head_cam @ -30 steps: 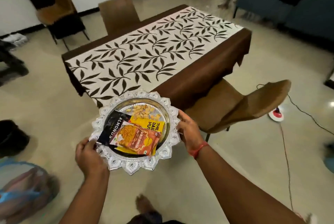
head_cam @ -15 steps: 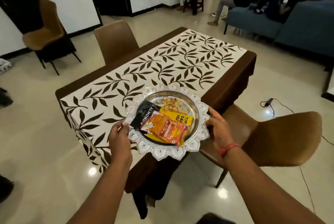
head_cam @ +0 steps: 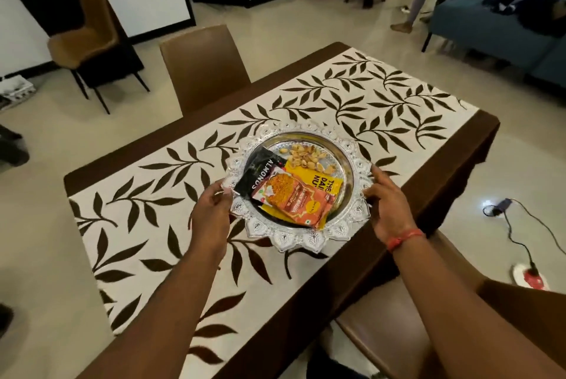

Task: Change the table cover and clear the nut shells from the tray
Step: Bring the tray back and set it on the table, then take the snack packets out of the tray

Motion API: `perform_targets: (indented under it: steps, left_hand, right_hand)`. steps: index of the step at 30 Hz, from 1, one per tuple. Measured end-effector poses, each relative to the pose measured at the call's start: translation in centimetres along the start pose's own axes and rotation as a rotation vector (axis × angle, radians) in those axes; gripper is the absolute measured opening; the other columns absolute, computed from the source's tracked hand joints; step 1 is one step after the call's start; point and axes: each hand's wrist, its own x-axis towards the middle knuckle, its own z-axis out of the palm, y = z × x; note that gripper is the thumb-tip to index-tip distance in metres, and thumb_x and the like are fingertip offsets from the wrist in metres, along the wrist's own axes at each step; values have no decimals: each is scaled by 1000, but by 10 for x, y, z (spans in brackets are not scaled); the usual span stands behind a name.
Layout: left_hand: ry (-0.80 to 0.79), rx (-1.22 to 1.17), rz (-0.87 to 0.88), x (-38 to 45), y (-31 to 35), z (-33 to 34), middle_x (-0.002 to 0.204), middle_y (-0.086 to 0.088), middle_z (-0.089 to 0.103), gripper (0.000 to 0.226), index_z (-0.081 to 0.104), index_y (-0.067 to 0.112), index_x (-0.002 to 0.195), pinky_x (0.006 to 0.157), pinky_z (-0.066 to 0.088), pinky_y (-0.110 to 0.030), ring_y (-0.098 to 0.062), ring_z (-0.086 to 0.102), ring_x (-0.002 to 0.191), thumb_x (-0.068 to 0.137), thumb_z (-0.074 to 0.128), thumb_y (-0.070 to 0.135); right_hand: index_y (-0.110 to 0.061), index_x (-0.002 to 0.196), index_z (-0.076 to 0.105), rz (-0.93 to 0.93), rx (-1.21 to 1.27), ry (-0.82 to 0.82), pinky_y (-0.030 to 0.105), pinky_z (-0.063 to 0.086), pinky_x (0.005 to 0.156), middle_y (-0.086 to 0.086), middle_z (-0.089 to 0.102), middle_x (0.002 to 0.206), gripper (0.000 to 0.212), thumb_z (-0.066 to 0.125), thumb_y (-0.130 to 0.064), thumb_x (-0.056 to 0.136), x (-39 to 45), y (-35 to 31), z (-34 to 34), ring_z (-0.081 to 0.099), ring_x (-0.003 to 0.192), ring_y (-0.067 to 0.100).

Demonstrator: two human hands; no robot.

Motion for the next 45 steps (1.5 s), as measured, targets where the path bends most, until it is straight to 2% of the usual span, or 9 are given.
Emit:
perform_targets:
  steps: [5,10,17,25,32,34,37,41,45]
  left_hand:
    - [20,-10,-50,77,31,77,109,2,74,28,68,34,111,93,56,-44,-17,70,102,95,59,13]
    - [-28,19,-85,139,46,134,114,0,73,37,66,29,122,88,57,-40,-21,68,107,96,54,5]
    - [75,90,-113,188,45,170,89,16,76,57,72,54,78,85,60,-41,-17,72,95,93,52,3]
    - [132,188,-113,195,37,168,88,24,73,54,66,63,77,88,58,-45,-16,69,98,91,54,12]
    - [128,162,-118,191,38,159,109,13,70,44,56,29,136,88,58,-39,-12,67,103,97,51,9]
    - [122,234,-106,188,41,157,127,6,64,48,47,28,143,96,54,-42,-16,62,113,98,52,13]
    - [192,420,25,182,45,159,139,-2,53,51,42,21,147,98,52,-41,-19,57,118,97,54,15]
    - [198,655,314,166,45,165,135,-6,50,42,52,18,137,100,47,-36,-23,49,125,95,57,13]
    - [162,700,399,147,45,171,131,-1,51,36,56,23,130,91,40,-27,-20,43,126,95,57,15]
  right_hand:
    - [-32,118,70,-16,-8,-66,27,55,64,1,73,111,62,42,5,78,106,-44,-8,67,81,12]
    - [-31,125,66,-3,-66,-103,26,51,64,0,71,112,63,41,4,79,188,-73,-10,64,83,13]
    - [-30,130,62,58,-138,-136,33,51,73,6,69,118,64,41,7,83,249,-73,-5,60,95,22]
    - [-27,135,58,57,-132,-185,33,54,73,7,68,125,60,43,6,88,263,-68,-2,66,97,19]
    - [-32,133,59,83,-182,-193,32,57,68,1,70,119,58,46,3,88,252,-64,3,69,90,14]
    - [-24,138,54,-17,-461,-5,44,55,88,10,62,127,50,50,-5,91,252,-64,6,64,108,26]
    - [-13,139,49,-455,-1002,232,44,40,104,15,50,131,46,56,-22,94,249,-64,20,47,120,31]
    - [-14,137,49,-512,-1460,-232,47,39,105,15,55,133,55,53,-48,94,245,-61,68,47,124,35]
    - [-17,131,51,-372,-1763,-373,50,39,104,11,52,133,65,55,-64,87,248,-59,97,46,125,35]
